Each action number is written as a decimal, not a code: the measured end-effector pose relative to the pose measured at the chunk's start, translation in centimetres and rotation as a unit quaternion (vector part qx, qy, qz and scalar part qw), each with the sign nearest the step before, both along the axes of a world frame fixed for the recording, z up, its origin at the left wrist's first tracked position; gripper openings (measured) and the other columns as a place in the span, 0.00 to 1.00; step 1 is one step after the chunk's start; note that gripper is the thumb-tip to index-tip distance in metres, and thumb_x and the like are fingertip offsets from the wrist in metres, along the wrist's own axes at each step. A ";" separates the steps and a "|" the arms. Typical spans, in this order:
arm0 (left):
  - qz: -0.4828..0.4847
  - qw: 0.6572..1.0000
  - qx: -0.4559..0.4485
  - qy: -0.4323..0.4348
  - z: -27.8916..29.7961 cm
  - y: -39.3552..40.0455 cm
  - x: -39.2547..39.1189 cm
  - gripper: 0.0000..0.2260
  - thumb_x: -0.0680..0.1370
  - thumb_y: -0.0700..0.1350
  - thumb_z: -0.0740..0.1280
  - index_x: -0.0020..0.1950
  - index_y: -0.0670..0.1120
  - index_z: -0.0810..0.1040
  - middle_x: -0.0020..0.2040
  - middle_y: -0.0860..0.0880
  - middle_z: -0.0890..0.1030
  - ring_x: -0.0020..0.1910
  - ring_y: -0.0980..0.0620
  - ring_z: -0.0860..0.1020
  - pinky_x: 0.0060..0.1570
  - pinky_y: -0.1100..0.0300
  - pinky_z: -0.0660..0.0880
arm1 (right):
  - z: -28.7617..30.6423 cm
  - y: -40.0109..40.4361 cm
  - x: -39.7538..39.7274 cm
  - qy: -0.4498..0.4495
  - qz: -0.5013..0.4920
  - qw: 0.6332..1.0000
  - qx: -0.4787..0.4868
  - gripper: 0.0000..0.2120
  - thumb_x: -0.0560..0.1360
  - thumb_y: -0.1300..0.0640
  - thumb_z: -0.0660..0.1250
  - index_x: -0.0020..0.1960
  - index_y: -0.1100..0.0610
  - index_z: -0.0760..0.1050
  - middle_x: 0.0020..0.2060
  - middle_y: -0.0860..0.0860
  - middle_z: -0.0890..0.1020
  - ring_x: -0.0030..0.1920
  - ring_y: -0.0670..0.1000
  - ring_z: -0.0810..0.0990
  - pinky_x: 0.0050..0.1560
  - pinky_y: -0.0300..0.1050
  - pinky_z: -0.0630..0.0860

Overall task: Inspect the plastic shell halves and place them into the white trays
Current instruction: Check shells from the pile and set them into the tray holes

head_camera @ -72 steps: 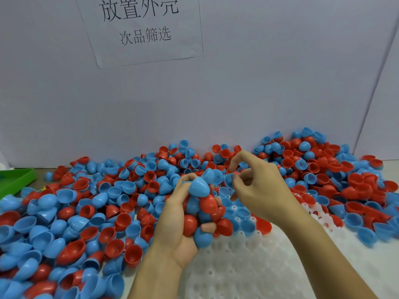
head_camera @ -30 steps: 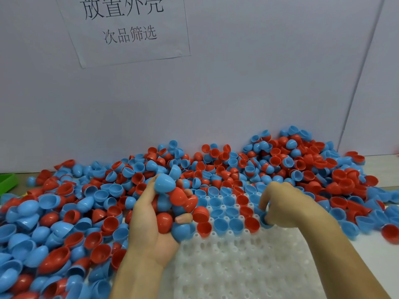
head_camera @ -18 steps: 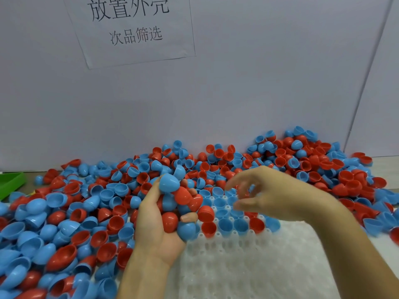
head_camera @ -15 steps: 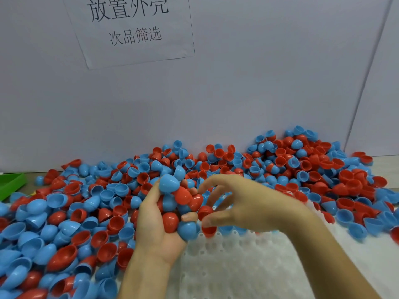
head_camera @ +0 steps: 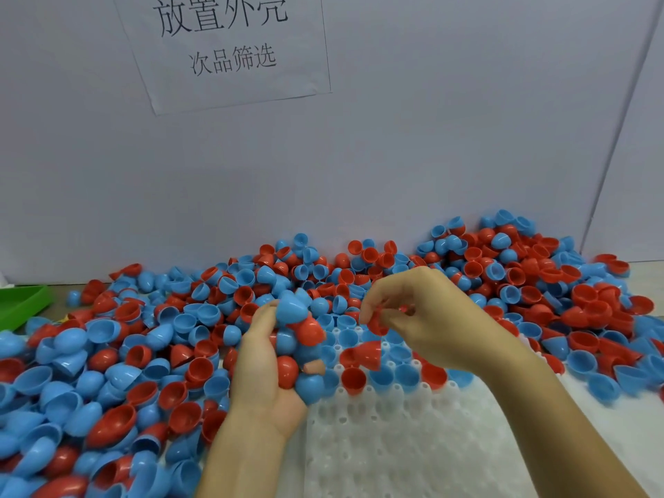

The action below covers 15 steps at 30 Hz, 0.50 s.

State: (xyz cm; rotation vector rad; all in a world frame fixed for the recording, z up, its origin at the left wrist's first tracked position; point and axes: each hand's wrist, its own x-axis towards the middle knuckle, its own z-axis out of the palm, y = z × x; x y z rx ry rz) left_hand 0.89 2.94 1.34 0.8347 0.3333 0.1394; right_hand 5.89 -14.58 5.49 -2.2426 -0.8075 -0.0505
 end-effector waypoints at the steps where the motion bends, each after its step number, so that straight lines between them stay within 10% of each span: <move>1: -0.010 1.000 0.021 0.005 -0.1 -0.2 0.1 0.12 0.80 0.49 0.64 0.55 0.42 0.79 0.30 0.47 0.76 0.24 0.55 0.72 0.17 0.65 0.64 | 0.0 0.2 -0.1 0.004 0.011 1.000 0.007 0.19 0.78 0.68 0.66 0.41 0.45 0.82 0.41 0.41 0.84 0.44 0.38 0.83 0.47 0.31 0.79; 15: -0.058 0.998 -0.040 0.002 -0.2 -1.1 0.1 0.09 0.69 0.50 0.69 0.35 0.46 0.83 0.31 0.47 0.78 0.24 0.53 0.76 0.17 0.63 0.66 | -2.3 4.4 -0.3 -0.089 -0.077 0.990 0.083 0.08 0.72 0.64 0.73 0.39 0.52 0.82 0.32 0.45 0.82 0.36 0.45 0.80 0.39 0.38 0.79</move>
